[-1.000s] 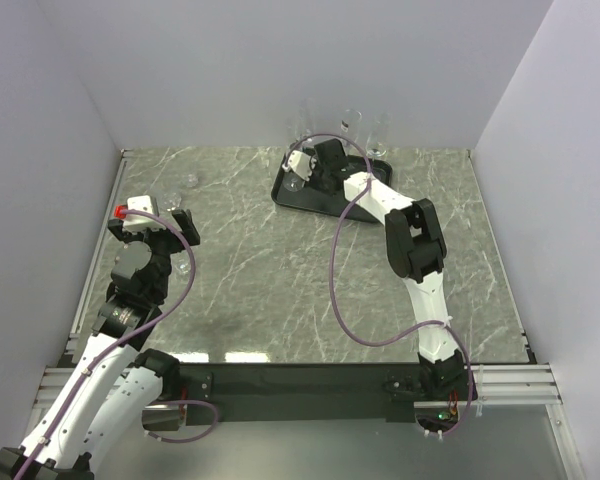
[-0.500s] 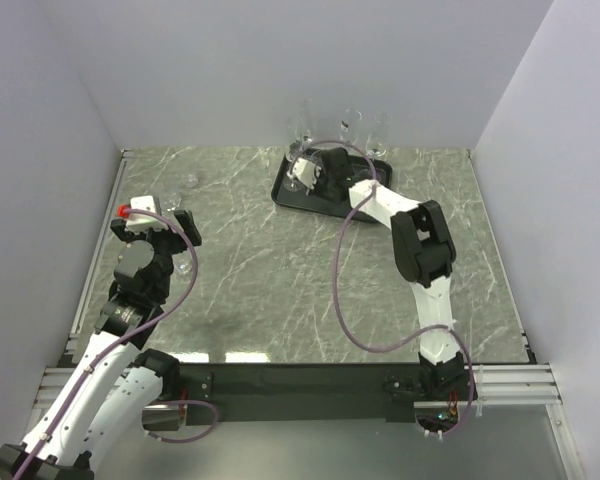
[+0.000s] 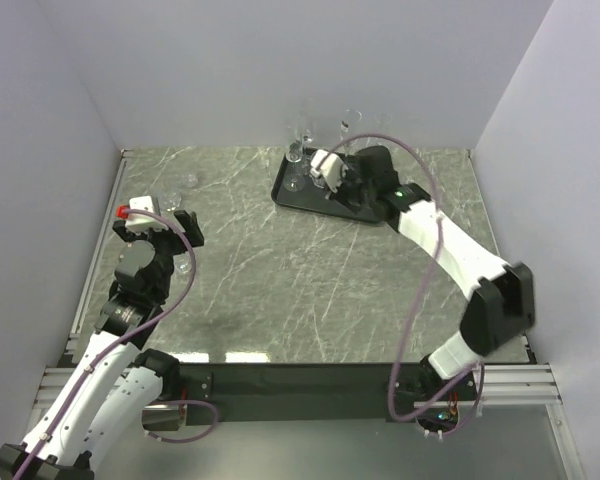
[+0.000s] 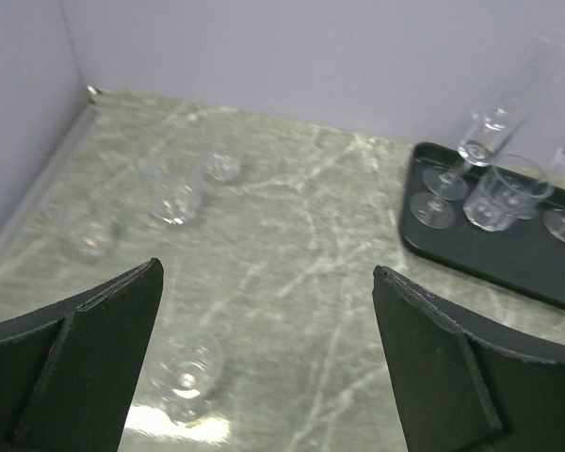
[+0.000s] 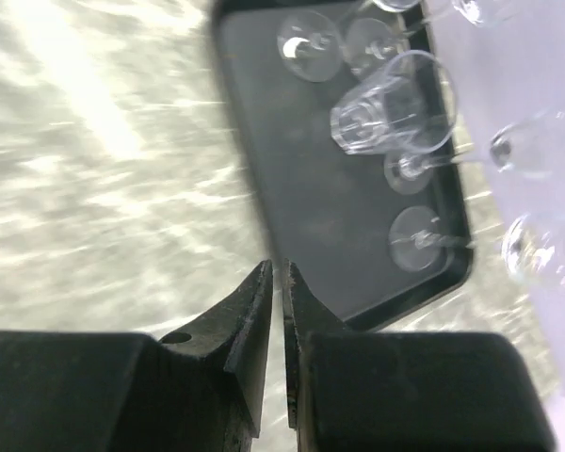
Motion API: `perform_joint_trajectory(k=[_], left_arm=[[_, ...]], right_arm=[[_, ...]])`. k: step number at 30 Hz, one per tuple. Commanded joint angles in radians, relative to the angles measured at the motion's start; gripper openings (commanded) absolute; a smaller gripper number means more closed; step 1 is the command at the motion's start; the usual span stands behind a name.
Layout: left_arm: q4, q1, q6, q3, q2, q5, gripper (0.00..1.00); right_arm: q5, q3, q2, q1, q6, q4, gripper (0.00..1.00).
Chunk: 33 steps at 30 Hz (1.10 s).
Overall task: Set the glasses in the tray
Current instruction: Place the glass into the tray, then grab a glass with a robot arm
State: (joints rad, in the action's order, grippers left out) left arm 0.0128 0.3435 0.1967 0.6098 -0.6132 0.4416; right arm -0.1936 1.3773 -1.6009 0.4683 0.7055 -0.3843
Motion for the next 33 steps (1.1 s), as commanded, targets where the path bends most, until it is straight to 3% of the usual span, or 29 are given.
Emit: perform_joint_trajectory(k=[1,9,15,22,29,31,33], left_arm=[[0.036,-0.005,0.114,0.050,-0.010,-0.063,0.99],[0.237,-0.018,0.398,0.108,-0.074,-0.083,0.99],[0.334,-0.078,0.518,0.142,-0.184,-0.112,0.99],[0.470,-0.118,0.618,0.280,-0.414,-0.069,0.99],[0.587,-0.138,0.623,0.401,-0.673,-0.040,0.97],[0.585,-0.139,0.629,0.406,-0.697,-0.034,0.94],[0.595,-0.141,0.645,0.416,-0.729,-0.001,0.82]], right_arm=[[-0.128,-0.073,0.152,0.001,-0.098,-0.155,0.17],[-0.243,-0.337,0.501,-0.092,-0.158,-0.117,0.26],[-0.340,-0.523,0.685,-0.270,-0.224,-0.024,0.43],[-0.476,-0.589,0.759,-0.384,-0.251,-0.039,0.48],[-0.475,-0.598,0.762,-0.399,-0.244,-0.037,0.49],[-0.480,-0.598,0.762,-0.401,-0.242,-0.041,0.49],[-0.480,-0.600,0.766,-0.402,-0.244,-0.039,0.49]])
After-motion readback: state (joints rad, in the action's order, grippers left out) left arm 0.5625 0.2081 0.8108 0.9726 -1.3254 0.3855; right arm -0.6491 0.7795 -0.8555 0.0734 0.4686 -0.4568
